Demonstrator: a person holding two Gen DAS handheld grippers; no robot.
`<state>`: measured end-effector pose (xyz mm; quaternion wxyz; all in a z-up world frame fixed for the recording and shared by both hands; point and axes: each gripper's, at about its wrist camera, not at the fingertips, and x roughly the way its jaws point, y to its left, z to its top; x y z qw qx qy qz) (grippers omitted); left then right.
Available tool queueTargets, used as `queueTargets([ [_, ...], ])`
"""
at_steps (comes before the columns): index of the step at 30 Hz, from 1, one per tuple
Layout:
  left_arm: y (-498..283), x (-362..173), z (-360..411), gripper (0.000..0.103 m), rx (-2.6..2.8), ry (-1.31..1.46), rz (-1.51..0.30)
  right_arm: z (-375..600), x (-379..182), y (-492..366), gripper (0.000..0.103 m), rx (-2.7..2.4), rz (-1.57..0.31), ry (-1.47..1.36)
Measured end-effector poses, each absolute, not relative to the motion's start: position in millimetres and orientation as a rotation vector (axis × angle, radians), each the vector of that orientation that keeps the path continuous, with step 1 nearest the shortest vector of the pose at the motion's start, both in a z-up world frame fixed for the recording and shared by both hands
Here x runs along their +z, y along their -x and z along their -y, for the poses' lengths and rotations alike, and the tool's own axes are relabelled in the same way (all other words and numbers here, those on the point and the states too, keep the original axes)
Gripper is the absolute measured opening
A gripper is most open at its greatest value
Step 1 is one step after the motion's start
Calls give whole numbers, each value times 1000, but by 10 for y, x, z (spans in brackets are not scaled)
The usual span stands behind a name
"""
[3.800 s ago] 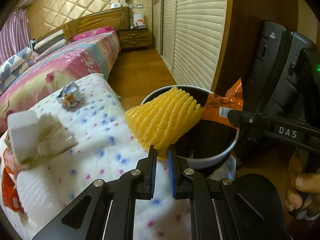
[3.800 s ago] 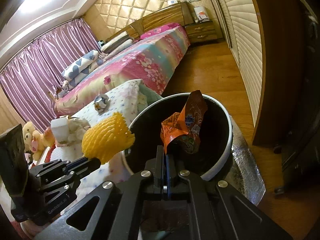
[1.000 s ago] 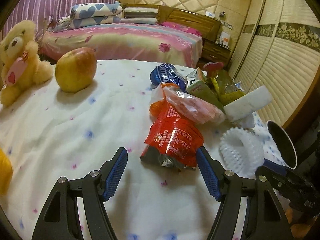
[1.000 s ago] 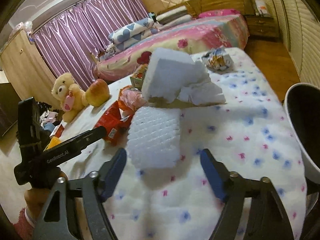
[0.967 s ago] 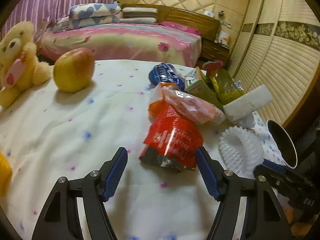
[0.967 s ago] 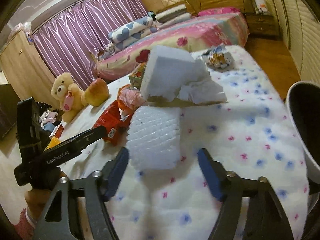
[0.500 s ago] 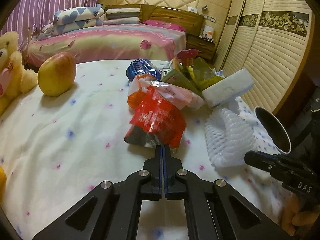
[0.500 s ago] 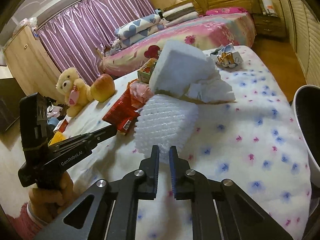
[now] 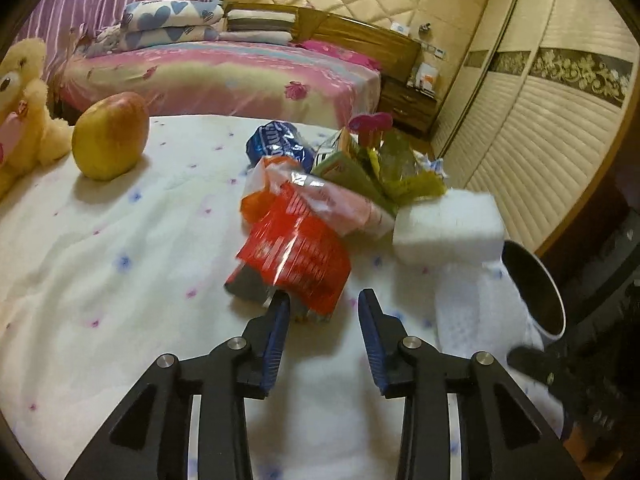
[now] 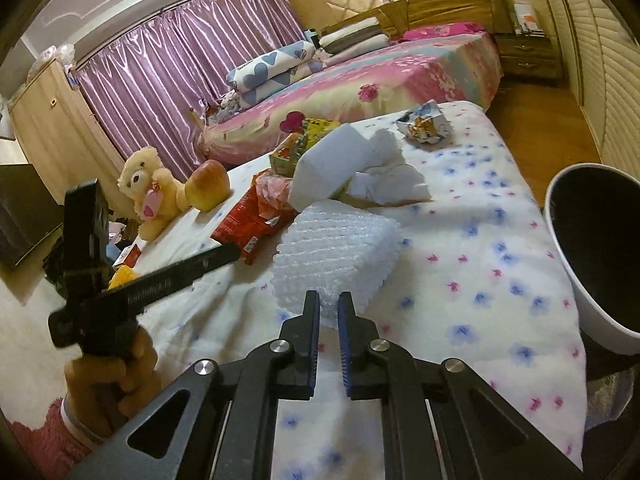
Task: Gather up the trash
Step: 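Carry the red bag and white net with both tools over the black bin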
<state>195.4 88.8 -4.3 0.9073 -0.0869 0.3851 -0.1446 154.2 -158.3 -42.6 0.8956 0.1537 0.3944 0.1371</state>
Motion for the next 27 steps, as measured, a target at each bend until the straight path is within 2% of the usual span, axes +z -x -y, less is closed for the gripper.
queueTargets([
  [1, -1994, -56, -855, 35, -289, 169, -792, 1613, -433, -1526, 9, 277, -819, -321],
  [2, -2017, -76, -833, 24, -282, 156, -795, 1636, -438, -1517, 9, 271, -821, -325],
  [3, -2039, -99, -810, 9, -286, 147, -804, 1663, -446, -1512, 9, 264, -823, -326],
  [11, -1789, -68, -782, 6, -320, 130, -774, 1850, -402, -1411, 9, 230, -800, -339],
  [12, -1733, -56, -781, 0, -327, 131, -774, 1879, -389, -1390, 9, 227, -795, -341],
  [19, -1318, 29, -636, 0, -420, 122, -773, 2083, -322, -1232, 9, 193, -767, -353],
  [27, -1193, 110, -396, 0, -531, 113, -774, 2350, -308, -1066, 9, 144, -747, -383],
])
